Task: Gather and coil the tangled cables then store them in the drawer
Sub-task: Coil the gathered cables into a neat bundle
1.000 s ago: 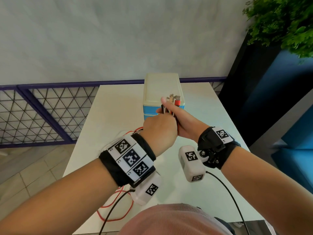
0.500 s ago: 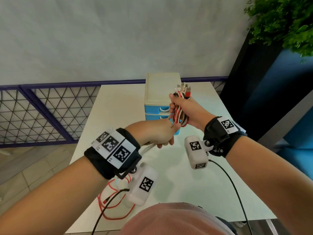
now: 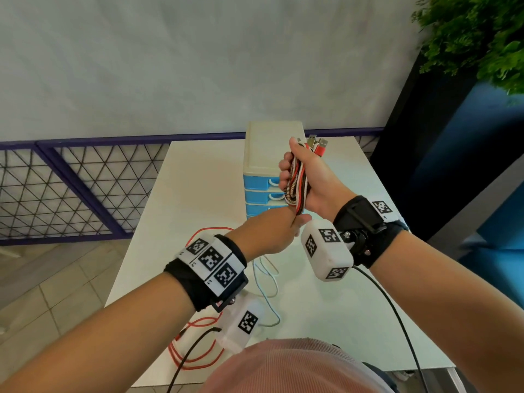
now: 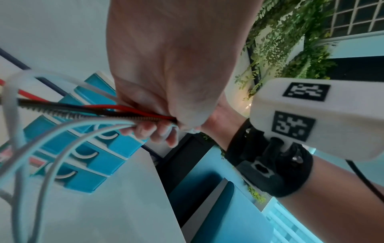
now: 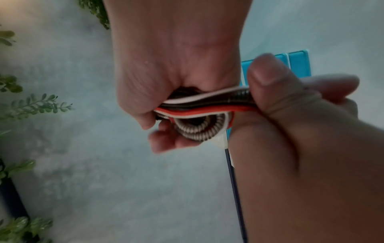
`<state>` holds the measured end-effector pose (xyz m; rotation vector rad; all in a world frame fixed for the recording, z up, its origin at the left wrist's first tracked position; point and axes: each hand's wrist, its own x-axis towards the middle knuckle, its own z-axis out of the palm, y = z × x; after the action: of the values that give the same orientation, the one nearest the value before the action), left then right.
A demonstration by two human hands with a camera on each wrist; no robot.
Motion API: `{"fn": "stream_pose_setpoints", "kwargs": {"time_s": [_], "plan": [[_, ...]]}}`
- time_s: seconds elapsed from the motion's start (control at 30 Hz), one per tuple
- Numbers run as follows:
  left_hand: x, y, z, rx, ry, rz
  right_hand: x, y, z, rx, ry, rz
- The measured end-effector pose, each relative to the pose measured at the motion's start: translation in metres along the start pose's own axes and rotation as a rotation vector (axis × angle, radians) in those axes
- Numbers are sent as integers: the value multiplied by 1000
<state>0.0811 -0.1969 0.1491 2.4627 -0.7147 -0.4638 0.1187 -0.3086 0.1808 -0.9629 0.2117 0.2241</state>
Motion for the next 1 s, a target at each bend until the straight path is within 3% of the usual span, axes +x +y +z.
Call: {"fn": "stream_pose_setpoints", "kwargs": {"time_s": [0.13,0.27,0.43,0.57,0.7,0.77,0.87,1.0], "plan": [[6,-15,3,-156,-37,37,2,2,0,24,67,-26],[1,-31,-4,-633,-183,-6,6,0,-7,9,120,-72],[-9,-56,-11,-727,-374,-24,9,-9,-18,77,158,-80],[-12,-59,-14,-831,-398,-29,13,-12,-28,100,178,-94],[-12,-64,-13,-710,-460,-34,14,-12,-33,82,168,-98],[-11,-64,-13,-614,-426,-10,12,-12,-37,0,168,-108],[-7,-60,-20,-405,-239,-34,10,-11,-42,-314,156,-159],[-2,-51,-30,145,2,-35,7,-9,-43,-701,91,-159]]}}
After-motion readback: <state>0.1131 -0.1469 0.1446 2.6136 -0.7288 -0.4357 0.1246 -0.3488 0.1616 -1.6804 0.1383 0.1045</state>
